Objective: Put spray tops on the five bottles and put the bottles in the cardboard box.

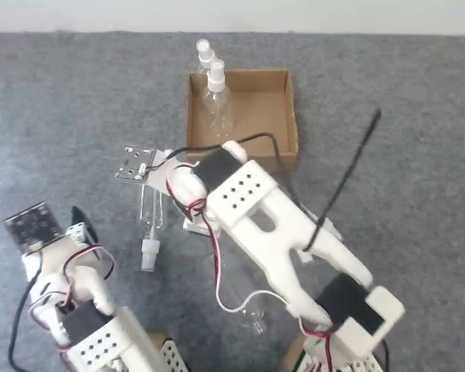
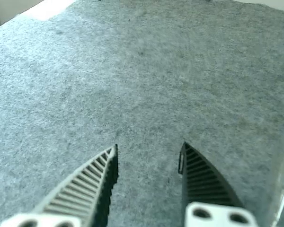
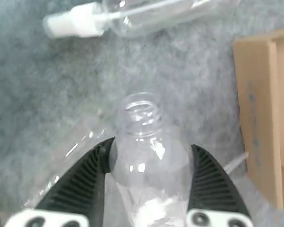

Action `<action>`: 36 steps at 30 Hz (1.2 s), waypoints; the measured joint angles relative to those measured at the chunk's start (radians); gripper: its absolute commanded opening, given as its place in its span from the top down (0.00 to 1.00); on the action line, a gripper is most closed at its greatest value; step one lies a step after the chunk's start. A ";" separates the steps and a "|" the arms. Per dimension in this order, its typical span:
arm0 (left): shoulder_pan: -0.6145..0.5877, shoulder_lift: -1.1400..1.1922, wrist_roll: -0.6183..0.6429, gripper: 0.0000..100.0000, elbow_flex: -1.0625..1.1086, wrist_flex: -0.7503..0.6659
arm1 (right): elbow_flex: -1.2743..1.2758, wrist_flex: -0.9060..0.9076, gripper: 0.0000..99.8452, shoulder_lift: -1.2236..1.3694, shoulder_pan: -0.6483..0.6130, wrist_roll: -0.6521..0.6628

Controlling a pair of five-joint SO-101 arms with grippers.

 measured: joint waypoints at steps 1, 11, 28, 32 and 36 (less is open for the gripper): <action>0.000 0.000 0.000 0.80 0.000 0.000 | 0.000 0.020 0.87 -0.015 0.008 0.000; 0.009 0.000 0.000 0.80 0.000 0.000 | 0.000 0.192 0.87 -0.064 0.176 0.000; 0.009 0.000 0.000 0.80 0.000 0.000 | 0.370 0.052 0.87 -0.252 0.697 0.000; 0.009 0.000 0.000 0.80 0.000 0.000 | 0.489 -0.072 0.87 -0.252 0.829 0.012; 0.009 0.000 0.000 0.80 0.000 0.000 | 0.591 -0.170 0.87 -0.252 0.905 0.048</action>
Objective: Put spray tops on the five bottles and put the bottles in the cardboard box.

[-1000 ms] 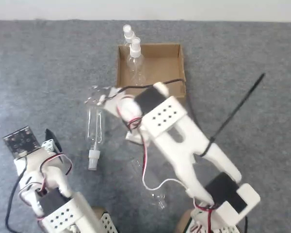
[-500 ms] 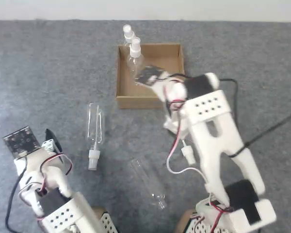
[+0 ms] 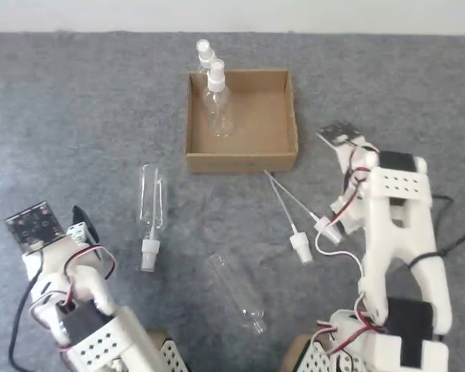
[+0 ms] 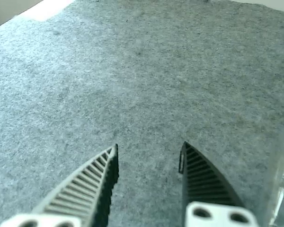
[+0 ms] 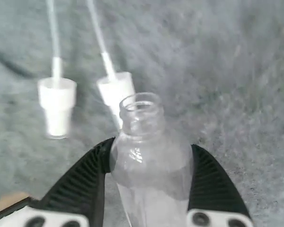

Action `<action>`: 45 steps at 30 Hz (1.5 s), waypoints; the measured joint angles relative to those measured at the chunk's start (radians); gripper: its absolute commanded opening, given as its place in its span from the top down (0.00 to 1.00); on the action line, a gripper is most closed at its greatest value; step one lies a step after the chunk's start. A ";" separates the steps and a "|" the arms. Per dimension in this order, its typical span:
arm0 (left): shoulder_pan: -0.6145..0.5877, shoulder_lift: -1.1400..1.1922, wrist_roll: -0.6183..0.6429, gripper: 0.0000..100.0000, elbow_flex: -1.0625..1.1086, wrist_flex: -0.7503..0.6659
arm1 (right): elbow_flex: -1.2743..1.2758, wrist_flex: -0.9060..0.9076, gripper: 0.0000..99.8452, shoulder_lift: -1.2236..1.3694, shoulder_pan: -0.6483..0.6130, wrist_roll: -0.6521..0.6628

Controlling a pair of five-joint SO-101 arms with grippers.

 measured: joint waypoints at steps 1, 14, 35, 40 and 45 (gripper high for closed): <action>0.000 0.000 0.000 0.80 0.000 0.000 | 0.020 -0.020 0.87 0.000 0.018 0.000; 0.000 0.000 0.000 0.80 0.000 0.000 | 0.198 -0.149 0.71 0.000 0.055 0.115; 0.000 0.000 0.000 0.80 0.000 0.000 | 0.233 -0.149 0.70 0.000 0.055 0.359; 0.000 0.000 0.000 0.80 0.000 0.000 | 0.233 -0.149 0.75 0.000 0.055 0.367; 0.000 0.000 0.000 0.80 0.000 0.000 | 0.233 -0.149 0.76 0.000 0.055 0.368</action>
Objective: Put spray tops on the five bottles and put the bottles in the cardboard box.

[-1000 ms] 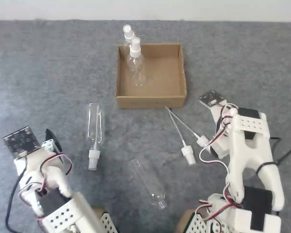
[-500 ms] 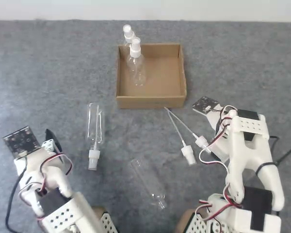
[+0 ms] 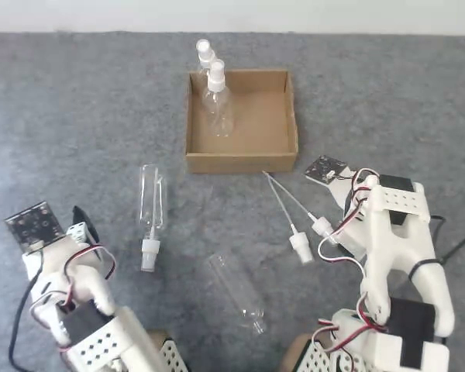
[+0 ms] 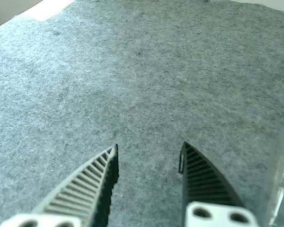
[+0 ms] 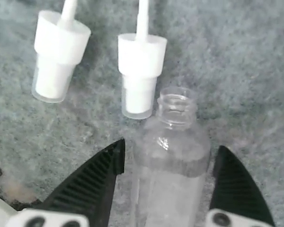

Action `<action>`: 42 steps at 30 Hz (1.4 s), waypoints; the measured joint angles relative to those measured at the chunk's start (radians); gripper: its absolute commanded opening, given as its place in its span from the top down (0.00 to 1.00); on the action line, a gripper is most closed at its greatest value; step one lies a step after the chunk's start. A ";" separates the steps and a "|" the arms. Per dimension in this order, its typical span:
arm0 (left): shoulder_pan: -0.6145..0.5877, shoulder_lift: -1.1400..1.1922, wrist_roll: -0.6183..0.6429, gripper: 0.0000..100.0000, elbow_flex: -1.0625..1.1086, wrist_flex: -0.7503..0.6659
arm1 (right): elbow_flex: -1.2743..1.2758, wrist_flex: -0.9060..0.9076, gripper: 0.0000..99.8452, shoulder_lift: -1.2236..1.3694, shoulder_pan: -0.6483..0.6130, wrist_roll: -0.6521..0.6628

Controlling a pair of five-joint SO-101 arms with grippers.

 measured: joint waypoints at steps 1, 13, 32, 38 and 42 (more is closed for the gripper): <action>0.000 0.000 0.000 0.80 0.000 0.000 | 0.000 0.000 0.76 0.000 0.000 0.002; 0.000 0.000 0.000 0.80 0.000 0.000 | -0.002 -0.035 0.90 0.072 0.000 0.002; 0.000 0.000 0.000 0.80 0.000 0.000 | -0.071 0.164 0.90 -0.213 -0.043 -0.212; 0.000 0.000 0.000 0.80 0.000 0.000 | -0.071 0.166 0.90 -0.285 -0.127 -0.325; 0.000 0.000 0.000 0.80 0.000 0.000 | -0.071 0.167 0.90 -0.348 -0.158 -0.410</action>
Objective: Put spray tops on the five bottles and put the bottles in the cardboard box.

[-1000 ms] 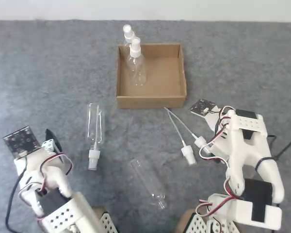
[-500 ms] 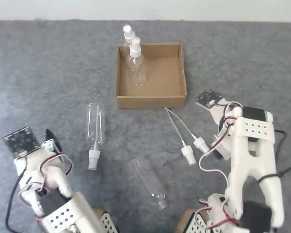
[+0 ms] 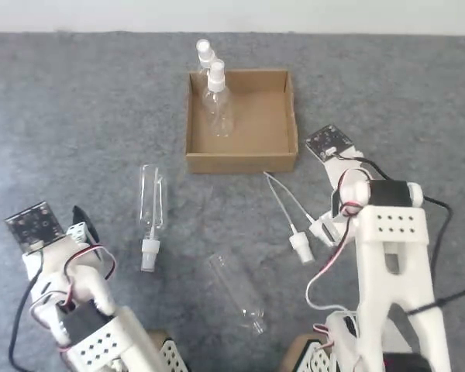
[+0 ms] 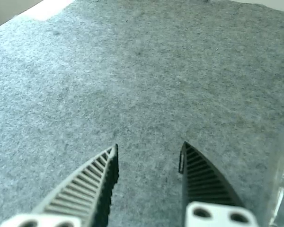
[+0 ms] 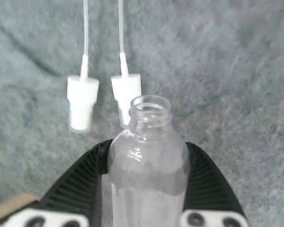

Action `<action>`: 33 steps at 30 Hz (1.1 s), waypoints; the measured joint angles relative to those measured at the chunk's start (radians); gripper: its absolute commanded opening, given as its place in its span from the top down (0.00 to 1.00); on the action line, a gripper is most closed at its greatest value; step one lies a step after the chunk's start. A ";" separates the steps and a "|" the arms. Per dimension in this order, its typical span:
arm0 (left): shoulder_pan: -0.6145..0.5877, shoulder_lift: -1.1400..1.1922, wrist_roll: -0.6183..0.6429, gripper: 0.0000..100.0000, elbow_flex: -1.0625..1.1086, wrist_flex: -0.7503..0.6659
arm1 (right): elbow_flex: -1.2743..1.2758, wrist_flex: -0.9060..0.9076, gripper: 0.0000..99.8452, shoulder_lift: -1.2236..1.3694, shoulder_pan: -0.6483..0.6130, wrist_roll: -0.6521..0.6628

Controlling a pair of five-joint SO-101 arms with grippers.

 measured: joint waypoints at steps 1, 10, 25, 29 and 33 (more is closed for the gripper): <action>0.000 0.000 0.000 0.80 0.000 0.000 | 0.000 0.000 0.91 -0.017 -0.011 -0.020; 0.000 0.000 0.000 0.80 0.000 0.000 | 0.000 0.000 0.91 -0.157 -0.092 -0.193; 0.160 0.000 -0.095 0.80 -0.037 0.043 | 0.170 -0.250 0.91 -0.321 0.114 -0.364; 0.262 0.000 -0.140 0.76 -0.123 0.147 | 0.209 -0.298 0.91 -0.350 0.206 -0.414; 0.356 0.000 -0.166 0.72 -0.201 0.230 | 0.210 -0.311 0.91 -0.365 0.278 -0.456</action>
